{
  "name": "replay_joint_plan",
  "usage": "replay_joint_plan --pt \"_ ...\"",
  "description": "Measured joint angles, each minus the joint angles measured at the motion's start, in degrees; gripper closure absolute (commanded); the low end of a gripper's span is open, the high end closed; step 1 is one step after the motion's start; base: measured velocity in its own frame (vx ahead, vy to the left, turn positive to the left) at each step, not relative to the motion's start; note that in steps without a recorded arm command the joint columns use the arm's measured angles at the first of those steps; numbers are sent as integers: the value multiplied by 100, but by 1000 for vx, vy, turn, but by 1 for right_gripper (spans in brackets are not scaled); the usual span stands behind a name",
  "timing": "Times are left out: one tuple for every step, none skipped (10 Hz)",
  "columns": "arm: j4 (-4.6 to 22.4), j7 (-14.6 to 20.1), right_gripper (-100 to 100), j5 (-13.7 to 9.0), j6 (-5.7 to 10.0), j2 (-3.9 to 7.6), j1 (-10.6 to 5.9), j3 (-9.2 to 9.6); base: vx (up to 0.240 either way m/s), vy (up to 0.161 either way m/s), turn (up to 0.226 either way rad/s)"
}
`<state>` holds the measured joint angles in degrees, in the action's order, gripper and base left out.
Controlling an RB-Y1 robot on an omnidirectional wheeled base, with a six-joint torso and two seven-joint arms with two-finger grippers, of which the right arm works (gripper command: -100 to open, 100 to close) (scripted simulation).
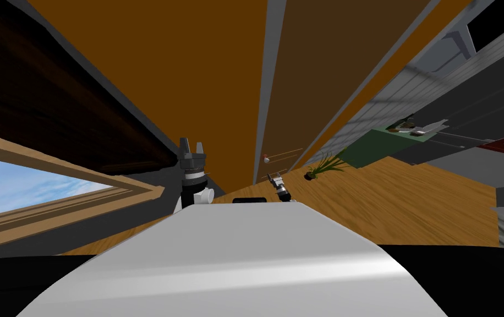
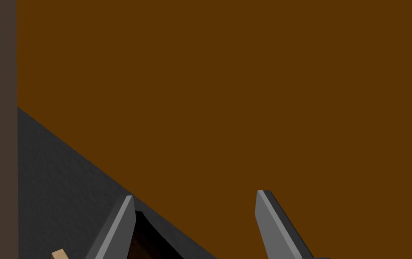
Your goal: Pull the door open
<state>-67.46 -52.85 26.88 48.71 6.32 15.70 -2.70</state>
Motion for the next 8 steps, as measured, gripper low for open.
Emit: replay_joint_plan --pt "101 -111 -100 64 26 -7 -18 -6 80 -66 21" --pt "158 -189 -100 118 44 11 -19 -12 77 -56 17" --pt "285 -275 -100 162 89 19 -54 -30 83 -52 15" --pt "407 -365 -100 206 139 27 -89 -47 76 -48 20" --pt "522 -455 -100 249 175 20 -131 -59 85 -58 18" --pt "636 -566 -100 308 209 5 -159 -66 84 -72 18" --pt "706 -645 -100 364 226 26 -175 -74 80 -61 14" --pt "850 -729 -100 398 271 32 -231 -96 36 -25 6"
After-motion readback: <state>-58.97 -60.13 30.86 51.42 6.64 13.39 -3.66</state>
